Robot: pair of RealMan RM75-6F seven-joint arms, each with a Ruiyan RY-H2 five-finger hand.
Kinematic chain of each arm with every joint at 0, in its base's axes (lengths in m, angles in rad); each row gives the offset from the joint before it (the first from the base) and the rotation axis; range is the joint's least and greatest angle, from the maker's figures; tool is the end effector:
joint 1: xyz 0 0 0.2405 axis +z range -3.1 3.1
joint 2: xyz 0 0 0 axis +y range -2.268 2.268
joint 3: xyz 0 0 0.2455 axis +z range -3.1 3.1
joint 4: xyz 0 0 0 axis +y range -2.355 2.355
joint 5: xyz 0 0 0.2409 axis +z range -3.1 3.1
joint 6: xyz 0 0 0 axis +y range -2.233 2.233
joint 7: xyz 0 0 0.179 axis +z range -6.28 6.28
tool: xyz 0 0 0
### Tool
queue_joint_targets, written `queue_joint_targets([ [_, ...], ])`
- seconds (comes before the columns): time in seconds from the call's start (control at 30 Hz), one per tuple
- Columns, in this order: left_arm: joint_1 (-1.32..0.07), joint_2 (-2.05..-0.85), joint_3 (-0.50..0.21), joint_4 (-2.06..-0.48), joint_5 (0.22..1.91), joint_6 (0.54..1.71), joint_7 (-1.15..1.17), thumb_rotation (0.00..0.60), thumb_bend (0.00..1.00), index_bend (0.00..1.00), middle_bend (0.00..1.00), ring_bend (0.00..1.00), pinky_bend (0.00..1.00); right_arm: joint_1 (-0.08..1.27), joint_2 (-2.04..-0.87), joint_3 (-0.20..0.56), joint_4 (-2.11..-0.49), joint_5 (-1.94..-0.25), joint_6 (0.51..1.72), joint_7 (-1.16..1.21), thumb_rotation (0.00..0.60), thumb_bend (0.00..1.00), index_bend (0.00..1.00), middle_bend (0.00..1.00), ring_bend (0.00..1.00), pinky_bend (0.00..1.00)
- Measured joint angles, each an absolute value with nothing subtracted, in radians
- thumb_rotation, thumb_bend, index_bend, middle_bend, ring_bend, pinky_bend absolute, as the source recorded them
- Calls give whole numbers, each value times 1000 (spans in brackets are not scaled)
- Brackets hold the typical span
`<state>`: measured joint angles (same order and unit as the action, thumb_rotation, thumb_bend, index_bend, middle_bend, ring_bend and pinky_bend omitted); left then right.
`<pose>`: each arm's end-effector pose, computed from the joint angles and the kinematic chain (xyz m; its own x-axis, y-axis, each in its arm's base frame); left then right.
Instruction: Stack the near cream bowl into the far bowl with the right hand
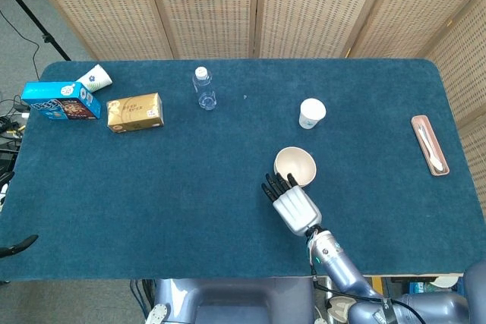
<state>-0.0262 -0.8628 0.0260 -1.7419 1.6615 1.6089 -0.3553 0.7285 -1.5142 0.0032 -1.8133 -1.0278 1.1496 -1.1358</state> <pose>-0.2907 0.1798 0.1873 0.1790 0.0137 0.9838 0.9781 -0.1107 -0.1764 -0.1076 -0.2849 -0.0694 0.8601 -0.0559 0.5070 -0.4542 -0.5360 0.7116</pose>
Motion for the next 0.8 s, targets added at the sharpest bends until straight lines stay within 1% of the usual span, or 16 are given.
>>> queue_joint_targets([
  [0.8,-25,-859,25,-1737,1660,1612,-373,600,0,0,0,0,0,746,-1556,-11,-1768,-978,1154,-1151,600,427,29,33,85,148],
])
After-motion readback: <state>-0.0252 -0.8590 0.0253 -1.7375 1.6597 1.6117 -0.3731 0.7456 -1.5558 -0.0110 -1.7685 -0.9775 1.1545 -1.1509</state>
